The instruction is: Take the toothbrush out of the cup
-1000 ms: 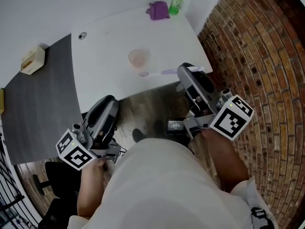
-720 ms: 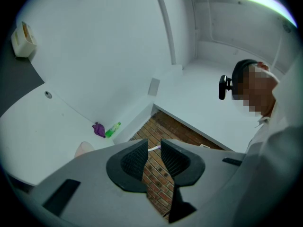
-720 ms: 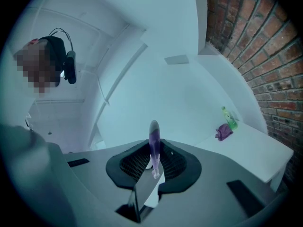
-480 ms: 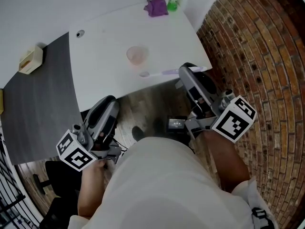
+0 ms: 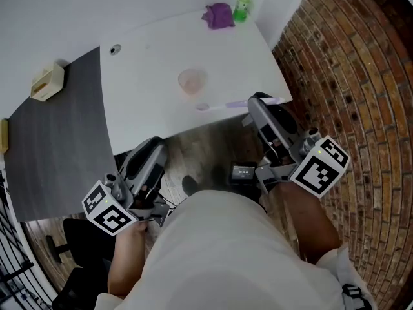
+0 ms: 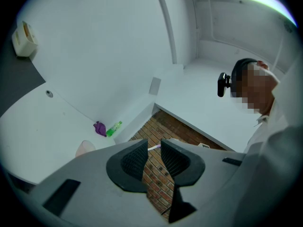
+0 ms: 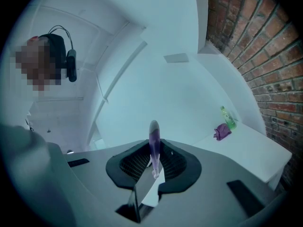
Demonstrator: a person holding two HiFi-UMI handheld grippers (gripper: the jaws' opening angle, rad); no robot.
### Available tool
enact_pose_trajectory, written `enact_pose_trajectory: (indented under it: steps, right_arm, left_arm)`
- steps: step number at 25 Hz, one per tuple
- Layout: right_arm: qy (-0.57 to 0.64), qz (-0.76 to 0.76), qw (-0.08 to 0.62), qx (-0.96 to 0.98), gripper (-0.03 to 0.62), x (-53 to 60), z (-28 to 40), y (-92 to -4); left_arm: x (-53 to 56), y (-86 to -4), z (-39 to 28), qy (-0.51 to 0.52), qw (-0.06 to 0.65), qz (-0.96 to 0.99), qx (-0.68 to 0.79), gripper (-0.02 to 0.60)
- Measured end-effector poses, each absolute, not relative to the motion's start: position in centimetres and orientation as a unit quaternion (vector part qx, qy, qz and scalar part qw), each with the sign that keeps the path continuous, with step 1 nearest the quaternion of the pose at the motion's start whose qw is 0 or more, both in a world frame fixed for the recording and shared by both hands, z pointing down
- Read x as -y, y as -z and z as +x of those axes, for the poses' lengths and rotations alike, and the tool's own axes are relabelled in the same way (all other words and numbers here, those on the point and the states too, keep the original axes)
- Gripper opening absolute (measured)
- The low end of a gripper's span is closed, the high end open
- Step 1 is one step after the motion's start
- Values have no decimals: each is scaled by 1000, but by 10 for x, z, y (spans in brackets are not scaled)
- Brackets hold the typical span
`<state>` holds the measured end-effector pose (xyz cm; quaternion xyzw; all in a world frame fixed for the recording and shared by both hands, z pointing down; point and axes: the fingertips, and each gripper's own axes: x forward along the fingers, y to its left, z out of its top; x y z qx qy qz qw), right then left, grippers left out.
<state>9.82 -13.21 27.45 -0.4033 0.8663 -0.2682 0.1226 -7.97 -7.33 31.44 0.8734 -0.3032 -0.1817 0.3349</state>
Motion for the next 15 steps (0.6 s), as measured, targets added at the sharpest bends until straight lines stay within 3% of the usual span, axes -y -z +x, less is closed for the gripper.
enact_pose_trajectory:
  steps: [15]
  right_arm:
    - [272, -403, 117, -866, 64, 140, 92, -278]
  left_arm:
    - [76, -318, -83, 180, 341, 871, 305, 82]
